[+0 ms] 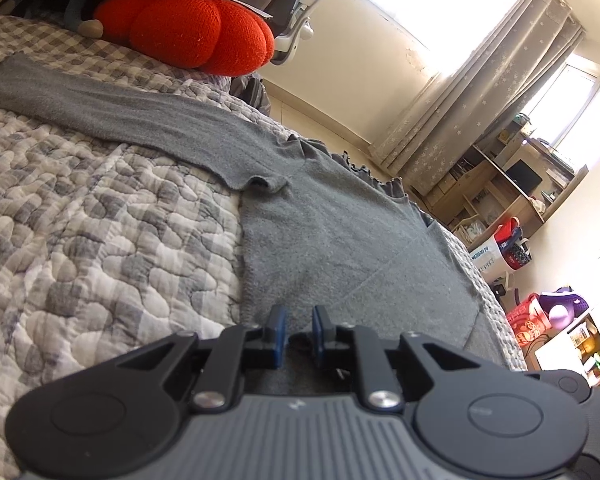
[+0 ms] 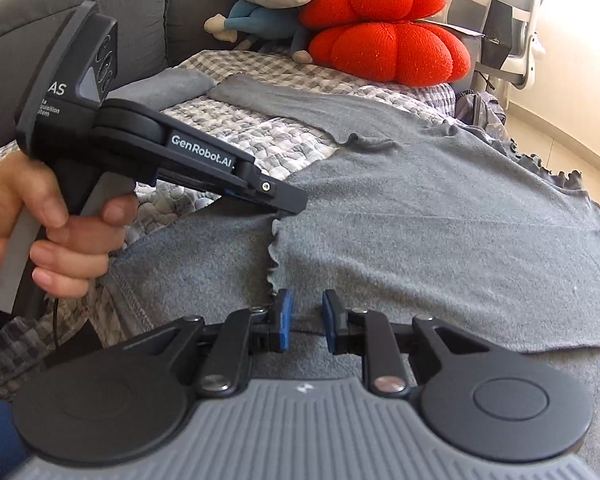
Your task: Fold clothes
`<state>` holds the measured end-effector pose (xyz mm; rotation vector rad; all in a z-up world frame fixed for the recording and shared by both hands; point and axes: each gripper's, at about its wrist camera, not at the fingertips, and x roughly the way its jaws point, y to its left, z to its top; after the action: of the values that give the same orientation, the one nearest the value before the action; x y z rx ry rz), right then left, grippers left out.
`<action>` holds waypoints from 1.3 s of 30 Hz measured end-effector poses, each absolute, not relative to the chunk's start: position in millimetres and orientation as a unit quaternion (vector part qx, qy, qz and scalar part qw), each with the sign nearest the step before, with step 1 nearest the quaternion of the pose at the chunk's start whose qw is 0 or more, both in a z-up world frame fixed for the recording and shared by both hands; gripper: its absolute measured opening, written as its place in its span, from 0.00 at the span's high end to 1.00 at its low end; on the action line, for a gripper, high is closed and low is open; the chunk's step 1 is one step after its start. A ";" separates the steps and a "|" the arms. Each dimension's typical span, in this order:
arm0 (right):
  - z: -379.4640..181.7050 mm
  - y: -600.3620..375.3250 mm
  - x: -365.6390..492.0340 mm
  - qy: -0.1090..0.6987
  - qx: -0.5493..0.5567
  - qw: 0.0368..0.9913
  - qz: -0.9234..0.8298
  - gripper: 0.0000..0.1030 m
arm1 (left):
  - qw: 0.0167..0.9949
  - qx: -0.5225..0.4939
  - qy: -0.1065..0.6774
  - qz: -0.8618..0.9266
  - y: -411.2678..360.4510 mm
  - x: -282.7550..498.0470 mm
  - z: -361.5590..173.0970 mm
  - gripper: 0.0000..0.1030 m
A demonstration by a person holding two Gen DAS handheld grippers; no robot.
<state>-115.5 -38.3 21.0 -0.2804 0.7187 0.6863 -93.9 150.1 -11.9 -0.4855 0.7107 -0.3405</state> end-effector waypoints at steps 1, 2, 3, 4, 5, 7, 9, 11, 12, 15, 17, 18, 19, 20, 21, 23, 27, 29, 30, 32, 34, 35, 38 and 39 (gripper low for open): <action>22.2 -40.1 -116.8 0.341 -0.128 0.873 0.324 0.79 | 0.898 -0.231 0.337 -0.165 150.8 -95.6 -9.6 0.85; 23.7 -41.2 -117.7 0.335 -0.121 0.878 0.320 0.79 | 0.901 -0.227 0.332 -0.165 151.4 -97.4 -7.4 0.85; 25.5 -40.8 -117.4 0.326 -0.116 0.883 0.318 0.79 | 0.902 -0.224 0.329 -0.166 151.3 -97.9 -5.9 0.85; 27.2 -38.0 -116.0 0.317 -0.114 0.887 0.315 0.78 | 0.903 -0.224 0.327 -0.168 151.7 -98.2 -4.5 0.85; 28.8 -35.2 -114.6 0.308 -0.113 0.891 0.313 0.77 | 0.902 -0.225 0.327 -0.169 153.2 -97.6 -5.0 0.84; 28.6 -27.9 -108.2 0.302 -0.109 0.896 0.306 0.77 | 0.901 -0.229 0.328 -0.169 156.2 -96.3 -6.1 0.84; 24.9 -19.7 -99.8 0.306 -0.106 0.898 0.299 0.73 | 0.898 -0.234 0.333 -0.167 160.4 -95.0 -9.7 0.84; 13.1 -12.6 -94.1 0.332 -0.112 0.888 0.298 0.71 | 0.890 -0.250 0.341 -0.168 167.7 -94.4 -17.5 0.85; 11.9 -11.2 -98.0 0.321 -0.121 0.892 0.296 0.71 | 0.887 -0.257 0.343 -0.171 171.3 -94.5 -20.1 0.85; 15.4 -11.9 -100.8 0.321 -0.127 0.891 0.295 0.71 | 0.881 -0.270 0.350 -0.170 176.5 -94.2 -20.8 0.89; 17.5 -14.6 -98.6 0.327 -0.115 0.890 0.297 0.71 | 0.883 -0.265 0.348 -0.169 174.6 -97.0 -16.8 0.89; 17.4 -15.2 -98.7 0.326 -0.111 0.890 0.298 0.71 | 0.885 -0.262 0.347 -0.169 173.6 -98.5 -14.8 0.88; 16.0 -14.6 -100.1 0.325 -0.113 0.891 0.298 0.71 | 0.886 -0.259 0.345 -0.167 173.2 -99.1 -13.3 0.87; 14.6 -13.9 -101.5 0.324 -0.115 0.891 0.297 0.71 | 0.888 -0.256 0.344 -0.165 172.8 -99.8 -11.9 0.86; 13.6 -13.6 -102.9 0.323 -0.116 0.891 0.297 0.71 | 0.889 -0.256 0.343 -0.162 173.8 -99.8 -11.5 0.86; 14.2 -15.6 -105.3 0.328 -0.112 0.890 0.297 0.71 | 0.888 -0.262 0.343 -0.158 178.1 -98.3 -11.8 0.84; 19.7 -30.5 -117.6 0.324 -0.094 0.892 0.302 0.70 | 0.890 -0.267 0.338 -0.149 185.9 -95.9 -11.1 0.81; 21.4 -46.5 -125.1 0.307 -0.068 0.903 0.292 0.66 | 0.889 -0.271 0.339 -0.146 186.4 -92.9 -10.4 0.79; 22.1 -55.6 -127.8 0.300 -0.054 0.909 0.284 0.63 | 0.888 -0.273 0.340 -0.144 186.0 -90.4 -10.0 0.79; 21.6 -74.3 -128.8 0.290 -0.019 0.920 0.263 0.63 | 0.885 -0.281 0.340 -0.149 180.1 -80.3 -6.0 0.79; 18.0 -88.4 -124.2 0.288 0.002 0.928 0.239 0.62 | 0.887 -0.275 0.336 -0.154 171.4 -68.2 -1.2 0.79; 16.4 -95.3 -121.1 0.287 0.007 0.932 0.220 0.61 | 0.890 -0.265 0.342 -0.144 167.5 -60.1 -1.4 0.79; 12.5 -110.5 -117.0 0.275 -0.004 0.947 0.167 0.60 | 0.893 -0.242 0.360 -0.122 159.0 -39.0 -7.1 0.79; 10.3 -115.7 -116.0 0.272 0.000 0.950 0.155 0.56 | 0.892 -0.239 0.364 -0.121 157.9 -35.5 -10.4 0.79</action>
<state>-116.0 -115.7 10.3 -0.0003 0.5540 0.3146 -35.5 157.9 -10.4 -0.4963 0.7557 -0.2509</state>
